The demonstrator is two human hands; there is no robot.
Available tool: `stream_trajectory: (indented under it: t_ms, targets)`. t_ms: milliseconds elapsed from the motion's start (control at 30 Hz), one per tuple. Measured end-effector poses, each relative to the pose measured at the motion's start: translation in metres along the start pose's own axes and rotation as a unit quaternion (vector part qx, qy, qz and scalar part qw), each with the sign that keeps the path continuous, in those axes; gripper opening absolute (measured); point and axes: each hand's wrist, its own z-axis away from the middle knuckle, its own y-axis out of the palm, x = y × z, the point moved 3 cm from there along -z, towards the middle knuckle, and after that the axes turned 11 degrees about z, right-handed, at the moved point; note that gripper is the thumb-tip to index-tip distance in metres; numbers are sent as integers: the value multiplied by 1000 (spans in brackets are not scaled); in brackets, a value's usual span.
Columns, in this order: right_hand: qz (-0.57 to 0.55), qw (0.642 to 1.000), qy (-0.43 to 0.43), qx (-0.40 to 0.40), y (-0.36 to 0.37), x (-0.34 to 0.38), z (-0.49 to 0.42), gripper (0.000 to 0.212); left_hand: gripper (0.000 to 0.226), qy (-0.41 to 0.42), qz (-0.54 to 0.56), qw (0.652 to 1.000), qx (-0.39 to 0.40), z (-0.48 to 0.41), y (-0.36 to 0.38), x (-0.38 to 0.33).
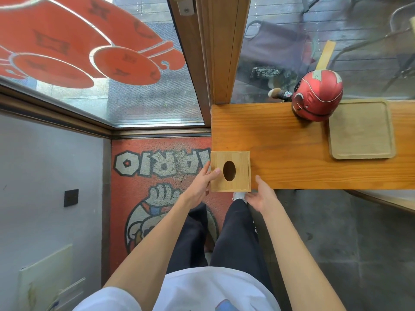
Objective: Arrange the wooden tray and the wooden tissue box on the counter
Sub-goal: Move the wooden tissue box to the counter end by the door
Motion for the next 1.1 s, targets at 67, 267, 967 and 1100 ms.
stream_trajectory:
  t_ms: [67, 267, 967, 1100]
  targets:
    - [139, 984, -64, -96, -9, 3, 6, 67, 90, 2, 7, 1000, -11, 0, -1, -7]
    - [430, 872, -234, -26, 4, 24, 16, 106, 86, 13, -17, 1000, 8, -4, 8, -22]
    - [681, 657, -303, -110, 17, 30, 23, 93, 98, 121, -337, 932, -51, 1, 20, -28]
    - [712, 496, -458, -191, 17, 19, 56, 77, 84, 192, -589, 754, -219, 24, 32, -23]
